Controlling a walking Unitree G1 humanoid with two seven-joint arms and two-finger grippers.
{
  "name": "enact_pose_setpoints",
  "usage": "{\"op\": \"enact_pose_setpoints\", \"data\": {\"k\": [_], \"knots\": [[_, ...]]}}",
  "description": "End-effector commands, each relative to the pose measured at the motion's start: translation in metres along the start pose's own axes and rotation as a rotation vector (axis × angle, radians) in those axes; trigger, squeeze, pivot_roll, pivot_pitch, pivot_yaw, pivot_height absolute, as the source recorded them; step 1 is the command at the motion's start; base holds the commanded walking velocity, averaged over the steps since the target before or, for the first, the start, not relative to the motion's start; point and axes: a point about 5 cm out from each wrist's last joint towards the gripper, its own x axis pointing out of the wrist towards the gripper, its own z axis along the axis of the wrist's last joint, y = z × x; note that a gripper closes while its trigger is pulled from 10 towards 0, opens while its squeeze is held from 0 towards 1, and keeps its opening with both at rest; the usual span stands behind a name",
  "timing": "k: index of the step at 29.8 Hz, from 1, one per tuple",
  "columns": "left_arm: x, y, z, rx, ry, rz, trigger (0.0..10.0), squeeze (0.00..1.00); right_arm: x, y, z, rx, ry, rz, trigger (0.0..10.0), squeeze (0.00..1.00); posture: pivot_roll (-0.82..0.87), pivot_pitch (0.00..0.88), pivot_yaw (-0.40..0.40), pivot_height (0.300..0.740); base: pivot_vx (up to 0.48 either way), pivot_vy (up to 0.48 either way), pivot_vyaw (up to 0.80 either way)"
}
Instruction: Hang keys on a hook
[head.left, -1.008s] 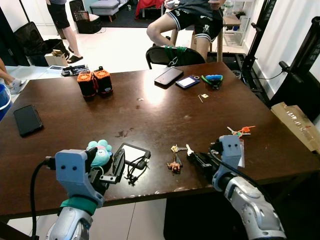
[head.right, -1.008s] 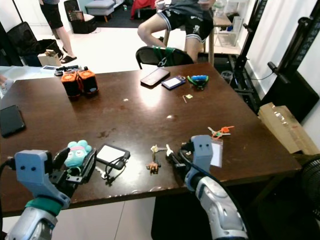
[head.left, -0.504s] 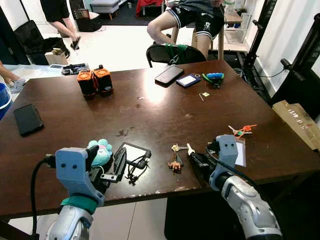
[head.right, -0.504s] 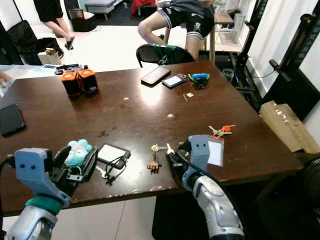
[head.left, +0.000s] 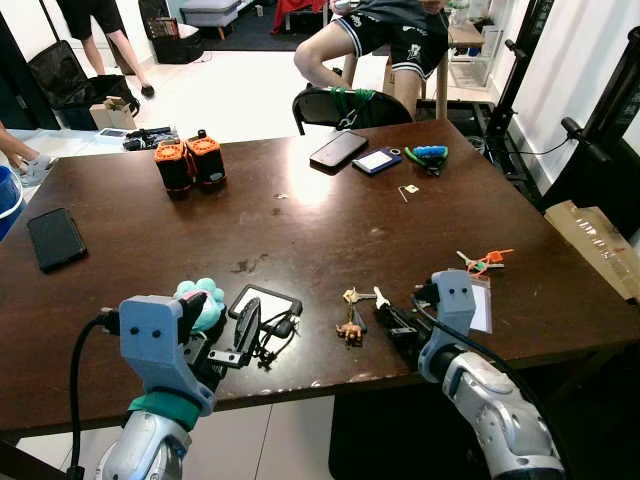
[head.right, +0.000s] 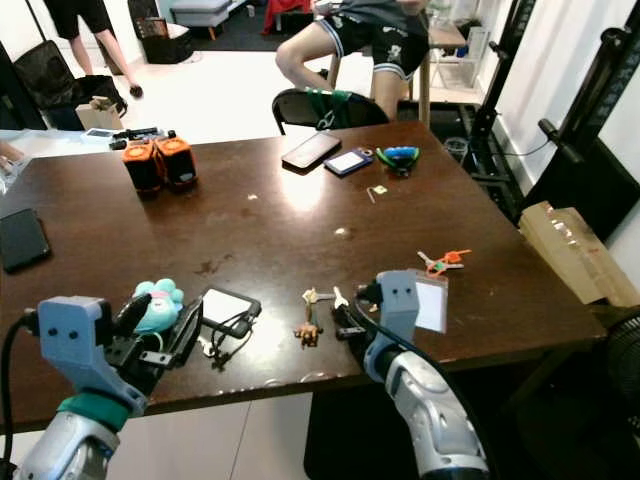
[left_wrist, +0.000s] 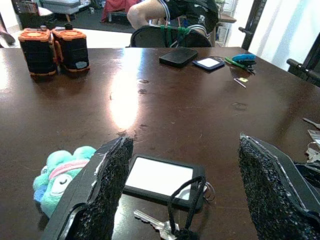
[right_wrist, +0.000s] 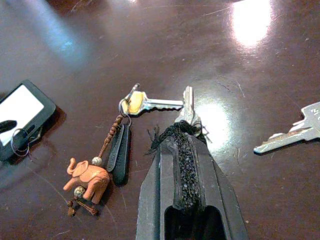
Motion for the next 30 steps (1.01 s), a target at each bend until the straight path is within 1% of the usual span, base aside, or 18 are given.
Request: {"op": "enact_pose_setpoints", "data": {"k": [1, 10, 11, 12, 14, 15, 17, 18, 20, 21, 22, 23, 24, 25, 26, 29, 30], "knots": [[-0.004, 0.002, -0.002, 0.010, 0.023, 0.000, 10.0, 0.00, 0.000, 0.000, -0.010, 0.024, 0.036, 0.006, 0.0, 0.00, -0.12, 0.176, 0.153, 0.740, 0.000, 0.000, 0.00], [-0.003, 0.002, -0.002, 0.012, 0.026, -0.008, 10.0, 0.00, 0.000, 0.000, -0.006, 0.029, 0.013, -0.005, 0.0, 0.00, -0.13, 0.167, 0.159, 0.740, 0.000, 0.000, 0.00], [-0.002, 0.005, -0.002, 0.018, 0.024, 0.001, 10.0, 0.00, 0.002, -0.002, 0.009, 0.070, -0.068, -0.029, 0.0, 0.00, -0.12, 0.148, 0.161, 0.740, 0.000, 0.000, 0.00], [-0.002, 0.005, -0.002, 0.018, 0.024, 0.001, 10.0, 0.00, 0.002, -0.002, 0.009, 0.070, -0.068, -0.029, 0.0, 0.00, -0.12, 0.148, 0.161, 0.740, 0.000, 0.000, 0.00], [-0.001, 0.008, 0.000, 0.024, 0.018, 0.013, 10.0, 0.00, 0.003, -0.003, 0.029, 0.117, -0.170, -0.047, 0.0, 0.00, -0.12, 0.139, 0.161, 0.740, 0.000, 0.000, 0.00], [-0.001, 0.008, 0.000, 0.024, 0.018, 0.013, 10.0, 0.00, 0.003, -0.003, 0.029, 0.117, -0.170, -0.047, 0.0, 0.00, -0.12, 0.139, 0.161, 0.740, 0.000, 0.000, 0.00], [0.001, 0.010, 0.001, 0.024, 0.010, 0.023, 10.0, 0.00, 0.003, -0.005, 0.047, 0.151, -0.255, -0.057, 0.0, 0.00, -0.12, 0.139, 0.161, 0.740, 0.000, 0.000, 0.00], [0.001, 0.010, 0.001, 0.024, 0.010, 0.023, 10.0, 0.00, 0.003, -0.005, 0.047, 0.151, -0.255, -0.057, 0.0, 0.00, -0.12, 0.139, 0.161, 0.740, 0.000, 0.000, 0.00], [0.001, 0.011, 0.002, 0.026, 0.006, 0.028, 10.0, 0.00, 0.002, -0.006, 0.060, 0.168, -0.317, -0.067, 0.0, 0.00, -0.12, 0.127, 0.162, 0.740, 0.000, 0.000, 0.00], [0.001, 0.011, 0.002, 0.026, 0.006, 0.028, 10.0, 0.00, 0.002, -0.006, 0.060, 0.168, -0.317, -0.067, 0.0, 0.00, -0.12, 0.127, 0.162, 0.740, 0.000, 0.000, 0.00], [0.001, 0.012, 0.002, 0.026, 0.005, 0.031, 10.0, 0.00, 0.001, -0.006, 0.068, 0.174, -0.361, -0.073, 0.0, 0.00, -0.12, 0.127, 0.162, 0.740, 0.000, 0.000, 0.00], [0.001, 0.012, 0.002, 0.026, 0.005, 0.031, 10.0, 0.00, 0.001, -0.006, 0.068, 0.174, -0.361, -0.073, 0.0, 0.00, -0.12, 0.127, 0.162, 0.740, 0.000, 0.000, 0.00], [0.001, 0.013, 0.003, 0.027, 0.004, 0.034, 10.0, 0.00, 0.000, -0.007, 0.074, 0.178, -0.398, -0.079, 0.0, 0.00, -0.12, 0.119, 0.164, 0.740, 0.000, 0.000, 0.00], [0.001, 0.013, 0.003, 0.027, 0.004, 0.034, 10.0, 0.00, 0.000, -0.007, 0.074, 0.178, -0.398, -0.079, 0.0, 0.00, -0.12, 0.119, 0.164, 0.740, 0.000, 0.000, 0.00], [0.000, 0.014, 0.003, 0.027, 0.002, 0.038, 10.0, 0.00, -0.002, -0.007, 0.079, 0.185, -0.430, -0.082, 0.0, 0.00, -0.12, 0.114, 0.166, 0.740, 0.000, 0.000, 0.00], [0.000, 0.015, 0.003, 0.027, 0.001, 0.043, 10.0, 0.00, -0.003, -0.006, 0.079, 0.193, -0.437, -0.084, 0.0, 0.00, -0.12, 0.103, 0.171, 0.740, 0.000, 0.000, 0.00], [-0.001, 0.018, 0.002, 0.042, 0.004, 0.068, 10.0, 0.00, -0.005, -0.004, 0.071, 0.199, -0.417, -0.087, 0.3, 0.00, -0.12, 0.092, 0.175, 0.740, 0.000, 0.000, 0.00]]}}
